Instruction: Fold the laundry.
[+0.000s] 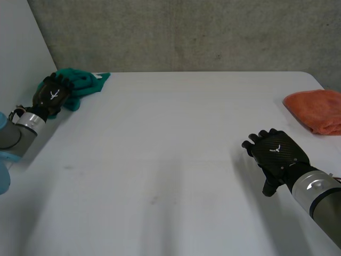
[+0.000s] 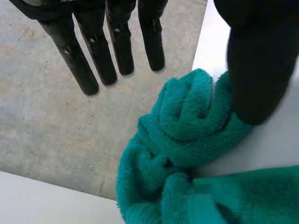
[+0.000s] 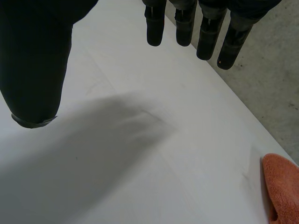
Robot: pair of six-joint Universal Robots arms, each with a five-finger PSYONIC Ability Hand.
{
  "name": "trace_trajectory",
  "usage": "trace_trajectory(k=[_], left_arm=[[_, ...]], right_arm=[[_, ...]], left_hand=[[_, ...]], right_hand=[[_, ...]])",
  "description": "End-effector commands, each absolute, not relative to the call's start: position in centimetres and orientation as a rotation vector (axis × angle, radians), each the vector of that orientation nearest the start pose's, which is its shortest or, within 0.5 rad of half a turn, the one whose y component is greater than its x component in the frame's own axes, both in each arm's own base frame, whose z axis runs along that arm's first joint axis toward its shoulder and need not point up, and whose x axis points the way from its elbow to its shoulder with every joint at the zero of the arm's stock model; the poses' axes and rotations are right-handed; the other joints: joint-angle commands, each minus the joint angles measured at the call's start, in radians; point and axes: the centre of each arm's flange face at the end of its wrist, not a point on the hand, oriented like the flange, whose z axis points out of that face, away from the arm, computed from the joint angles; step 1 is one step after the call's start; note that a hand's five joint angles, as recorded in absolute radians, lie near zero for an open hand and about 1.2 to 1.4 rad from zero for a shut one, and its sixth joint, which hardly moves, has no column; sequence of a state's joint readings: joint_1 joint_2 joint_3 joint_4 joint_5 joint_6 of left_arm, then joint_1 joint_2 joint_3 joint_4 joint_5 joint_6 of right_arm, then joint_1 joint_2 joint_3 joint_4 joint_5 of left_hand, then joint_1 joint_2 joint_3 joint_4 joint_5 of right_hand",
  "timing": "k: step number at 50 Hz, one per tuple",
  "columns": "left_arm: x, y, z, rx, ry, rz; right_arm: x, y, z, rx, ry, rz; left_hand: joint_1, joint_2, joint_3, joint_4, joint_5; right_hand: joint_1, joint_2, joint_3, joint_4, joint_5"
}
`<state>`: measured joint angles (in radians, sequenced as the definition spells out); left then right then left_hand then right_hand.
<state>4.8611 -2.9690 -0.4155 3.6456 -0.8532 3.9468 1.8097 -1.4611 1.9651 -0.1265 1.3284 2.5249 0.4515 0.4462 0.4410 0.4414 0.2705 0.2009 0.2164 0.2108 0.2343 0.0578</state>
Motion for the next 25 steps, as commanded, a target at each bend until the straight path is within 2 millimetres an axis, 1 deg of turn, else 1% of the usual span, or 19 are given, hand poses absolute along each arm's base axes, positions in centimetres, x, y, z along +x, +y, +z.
trace_trajectory(k=[1, 3, 6, 8, 15, 18, 21, 23, 25], left_arm=[[-10.9, -55.6, 6.9, 1.271, 1.346, -2.159], [-10.9, -55.5, 6.9, 1.262, 1.359, -2.153], [-10.7, -55.5, 8.2, 1.23, 1.364, -2.148], [-10.7, -55.5, 9.3, 1.206, 1.379, -2.173], [-10.3, -55.6, 10.9, 1.078, 1.472, -2.215], [-10.3, -55.4, 11.5, 1.043, 1.533, -2.245], [-10.5, -54.9, 12.5, 0.993, 1.649, -2.298], [-10.7, -54.5, 13.4, 0.933, 1.73, -2.342], [-11.1, -54.3, 14.2, 0.903, 1.77, -2.379]], right_arm=[[20.9, -22.4, 17.9, -1.271, 2.277, -1.793], [21.0, -22.3, 17.9, -1.276, 2.275, -1.794], [21.0, -22.3, 17.8, -1.277, 2.276, -1.792], [21.0, -22.3, 17.8, -1.277, 2.274, -1.791], [21.0, -22.3, 17.9, -1.275, 2.274, -1.793], [20.9, -22.3, 17.7, -1.274, 2.278, -1.787], [20.9, -22.3, 17.7, -1.273, 2.28, -1.787], [20.9, -22.2, 17.7, -1.274, 2.278, -1.784], [20.9, -22.2, 17.7, -1.275, 2.272, -1.783]], left_hand=[[0.903, 0.908, 0.913, 0.913, 0.909], [0.901, 0.906, 0.912, 0.911, 0.908], [0.878, 0.883, 0.888, 0.888, 0.884], [0.927, 0.932, 0.938, 0.937, 0.934], [0.945, 0.95, 0.955, 0.955, 0.951], [0.945, 0.95, 0.955, 0.955, 0.951], [0.945, 0.95, 0.955, 0.955, 0.951], [0.945, 0.95, 0.955, 0.955, 0.951], [0.945, 0.95, 0.955, 0.955, 0.951]], right_hand=[[-0.026, -0.042, -0.036, -0.06, -0.058], [-0.026, -0.042, -0.036, -0.06, -0.058], [-0.026, -0.042, -0.036, -0.06, -0.058], [-0.026, -0.042, -0.036, -0.06, -0.058], [-0.026, -0.042, -0.036, -0.06, -0.058], [-0.026, -0.042, -0.036, -0.06, -0.058], [-0.026, -0.042, -0.036, -0.06, -0.058], [-0.026, -0.042, -0.036, -0.06, -0.058], [-0.026, -0.042, -0.036, -0.06, -0.058]])
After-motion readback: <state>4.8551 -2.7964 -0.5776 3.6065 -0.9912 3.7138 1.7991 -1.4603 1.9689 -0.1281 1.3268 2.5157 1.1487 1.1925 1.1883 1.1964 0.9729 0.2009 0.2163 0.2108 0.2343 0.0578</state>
